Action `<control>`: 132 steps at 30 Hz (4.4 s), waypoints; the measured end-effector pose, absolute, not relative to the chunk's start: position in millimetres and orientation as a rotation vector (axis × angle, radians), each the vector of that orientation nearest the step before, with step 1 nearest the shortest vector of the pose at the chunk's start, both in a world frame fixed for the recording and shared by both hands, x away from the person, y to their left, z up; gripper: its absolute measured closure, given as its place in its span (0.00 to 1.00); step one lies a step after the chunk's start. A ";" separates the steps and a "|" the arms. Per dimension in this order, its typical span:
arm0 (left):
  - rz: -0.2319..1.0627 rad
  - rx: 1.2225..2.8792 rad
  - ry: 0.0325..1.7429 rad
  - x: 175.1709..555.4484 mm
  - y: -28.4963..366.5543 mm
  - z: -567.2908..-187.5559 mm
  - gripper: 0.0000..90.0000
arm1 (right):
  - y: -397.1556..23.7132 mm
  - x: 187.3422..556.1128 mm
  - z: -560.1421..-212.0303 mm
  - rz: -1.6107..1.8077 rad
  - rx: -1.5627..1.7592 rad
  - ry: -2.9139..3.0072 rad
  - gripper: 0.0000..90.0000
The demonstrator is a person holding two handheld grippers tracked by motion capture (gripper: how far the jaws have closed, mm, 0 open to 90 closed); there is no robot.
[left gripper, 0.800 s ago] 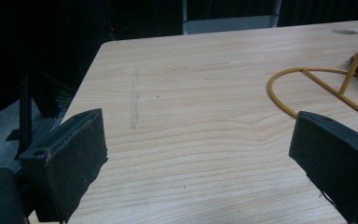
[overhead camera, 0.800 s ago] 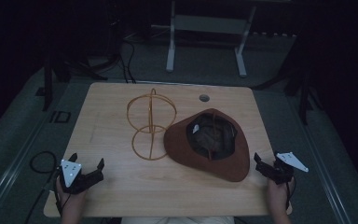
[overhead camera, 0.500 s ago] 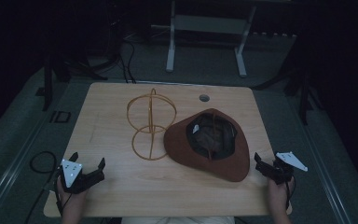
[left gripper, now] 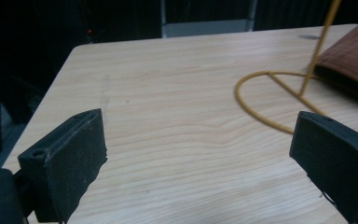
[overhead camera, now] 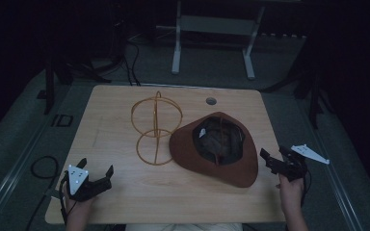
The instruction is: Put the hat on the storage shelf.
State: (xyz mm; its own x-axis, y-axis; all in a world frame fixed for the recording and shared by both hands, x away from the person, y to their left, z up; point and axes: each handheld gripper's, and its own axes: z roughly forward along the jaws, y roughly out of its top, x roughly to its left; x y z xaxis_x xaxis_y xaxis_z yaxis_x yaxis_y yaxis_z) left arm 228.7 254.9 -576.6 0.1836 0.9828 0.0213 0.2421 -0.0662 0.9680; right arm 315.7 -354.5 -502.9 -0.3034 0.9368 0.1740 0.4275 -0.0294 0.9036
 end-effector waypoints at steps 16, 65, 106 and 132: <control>0.996 1.531 1.307 225.0 250.8 -570.2 0.05 | -322.8 360.5 -470.5 1.246 1.331 1.894 0.15; 0.881 1.553 1.313 225.7 254.4 -571.5 0.06 | -243.8 444.7 -535.4 0.721 1.333 2.178 0.39; 0.891 1.596 1.293 220.6 241.1 -562.2 0.08 | -287.6 393.6 -440.1 1.216 1.246 1.858 0.93; 0.778 1.593 0.950 224.2 155.3 -440.6 0.10 | -293.1 376.3 -426.6 1.257 1.210 1.908 0.93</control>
